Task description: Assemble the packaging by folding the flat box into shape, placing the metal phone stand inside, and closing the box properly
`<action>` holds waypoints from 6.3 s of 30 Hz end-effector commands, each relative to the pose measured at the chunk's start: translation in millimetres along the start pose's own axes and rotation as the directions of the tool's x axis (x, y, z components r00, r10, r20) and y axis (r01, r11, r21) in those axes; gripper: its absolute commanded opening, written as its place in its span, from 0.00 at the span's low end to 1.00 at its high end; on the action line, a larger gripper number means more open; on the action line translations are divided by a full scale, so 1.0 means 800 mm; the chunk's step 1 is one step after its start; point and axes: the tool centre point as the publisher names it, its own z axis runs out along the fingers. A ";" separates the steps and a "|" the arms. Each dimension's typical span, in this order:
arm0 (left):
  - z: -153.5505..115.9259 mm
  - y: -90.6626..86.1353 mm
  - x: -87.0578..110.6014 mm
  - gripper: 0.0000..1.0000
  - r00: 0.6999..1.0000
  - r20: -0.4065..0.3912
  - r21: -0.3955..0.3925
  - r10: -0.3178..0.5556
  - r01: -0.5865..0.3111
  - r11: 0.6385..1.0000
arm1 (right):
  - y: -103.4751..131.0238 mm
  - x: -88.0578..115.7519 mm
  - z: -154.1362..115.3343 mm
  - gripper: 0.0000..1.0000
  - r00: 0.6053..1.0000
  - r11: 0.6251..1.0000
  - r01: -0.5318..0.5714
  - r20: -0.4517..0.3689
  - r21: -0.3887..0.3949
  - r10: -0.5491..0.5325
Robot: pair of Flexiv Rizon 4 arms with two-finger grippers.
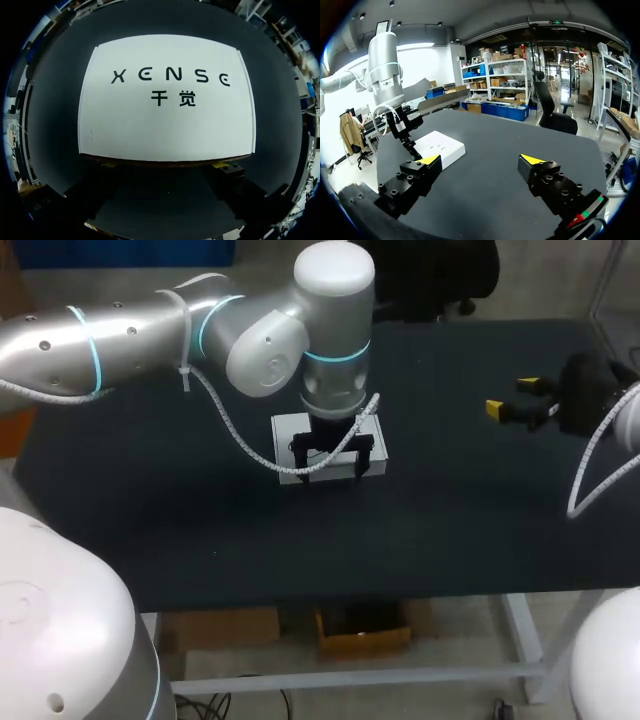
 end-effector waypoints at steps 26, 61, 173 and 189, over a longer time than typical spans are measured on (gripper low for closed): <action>0.005 -0.207 0.012 1.00 1.000 0.010 -0.008 0.026 -0.026 1.000 | -0.002 0.000 -0.001 1.00 1.000 1.000 0.001 -0.002 -0.007 -0.001; -0.047 -0.176 -0.025 1.00 0.984 -0.082 0.186 0.161 -0.143 0.972 | -0.002 0.000 -0.001 1.00 1.000 1.000 0.001 -0.002 -0.007 -0.001; -0.149 -0.097 -0.141 1.00 0.453 -0.124 0.779 0.883 -0.506 0.369 | -0.002 0.000 -0.001 1.00 1.000 1.000 0.001 -0.002 -0.007 -0.001; -0.129 -0.081 -0.135 1.00 0.635 -0.110 0.786 0.764 -0.415 0.458 | -0.002 0.000 -0.001 1.00 1.000 1.000 0.001 -0.002 -0.007 -0.001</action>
